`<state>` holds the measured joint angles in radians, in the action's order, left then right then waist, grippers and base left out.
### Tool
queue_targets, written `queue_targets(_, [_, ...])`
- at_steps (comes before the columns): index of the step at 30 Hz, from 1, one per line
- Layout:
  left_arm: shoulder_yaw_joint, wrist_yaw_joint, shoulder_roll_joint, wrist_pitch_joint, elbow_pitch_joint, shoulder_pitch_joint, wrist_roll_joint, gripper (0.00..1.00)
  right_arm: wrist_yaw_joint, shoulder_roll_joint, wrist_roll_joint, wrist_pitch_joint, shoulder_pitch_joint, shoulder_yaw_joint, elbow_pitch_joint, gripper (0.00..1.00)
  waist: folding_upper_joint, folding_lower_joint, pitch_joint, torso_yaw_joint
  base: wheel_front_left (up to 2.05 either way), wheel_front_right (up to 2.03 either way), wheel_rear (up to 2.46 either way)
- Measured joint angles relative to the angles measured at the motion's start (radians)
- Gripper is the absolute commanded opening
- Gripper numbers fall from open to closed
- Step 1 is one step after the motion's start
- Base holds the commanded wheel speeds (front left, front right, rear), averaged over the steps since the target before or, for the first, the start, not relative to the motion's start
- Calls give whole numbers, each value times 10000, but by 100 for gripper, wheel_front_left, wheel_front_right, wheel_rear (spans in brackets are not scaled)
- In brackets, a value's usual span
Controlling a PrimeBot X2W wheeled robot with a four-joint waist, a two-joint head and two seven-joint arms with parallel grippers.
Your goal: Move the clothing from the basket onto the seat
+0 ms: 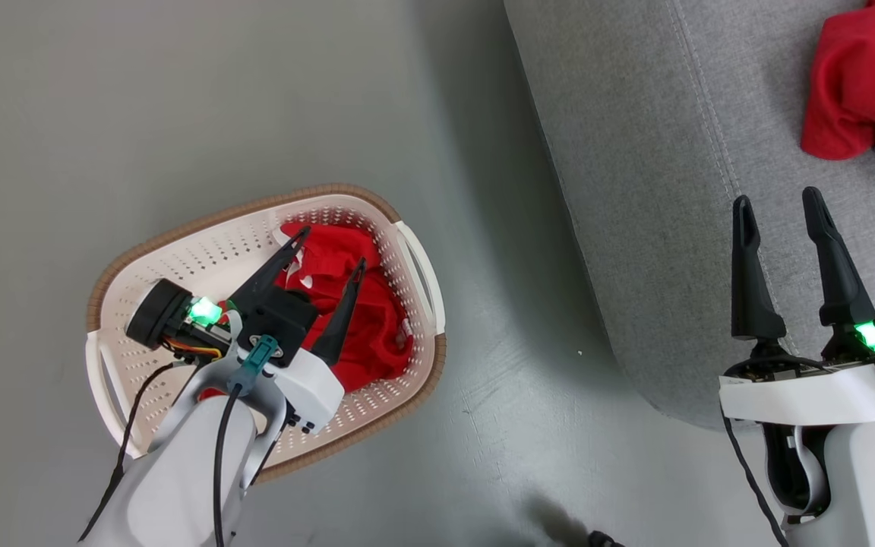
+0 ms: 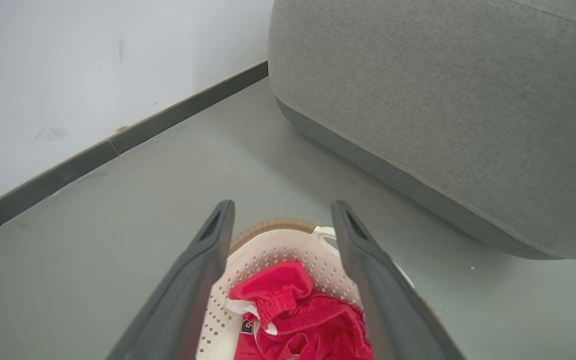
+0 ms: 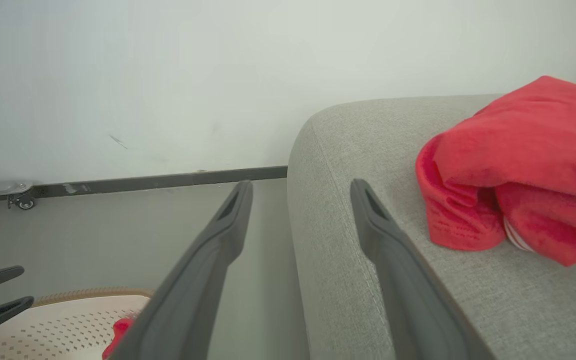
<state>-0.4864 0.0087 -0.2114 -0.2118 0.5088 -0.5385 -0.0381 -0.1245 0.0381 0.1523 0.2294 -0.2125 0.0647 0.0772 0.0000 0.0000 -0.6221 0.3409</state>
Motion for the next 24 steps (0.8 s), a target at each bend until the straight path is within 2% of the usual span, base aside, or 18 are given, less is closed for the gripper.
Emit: queue_targets(24, [-173, -82, -288, 477, 1183, -684, 336, 100, 0, 0, 430, 190, -922, -249, 539, 100, 0, 0, -1198, 537, 0, 0, 0])
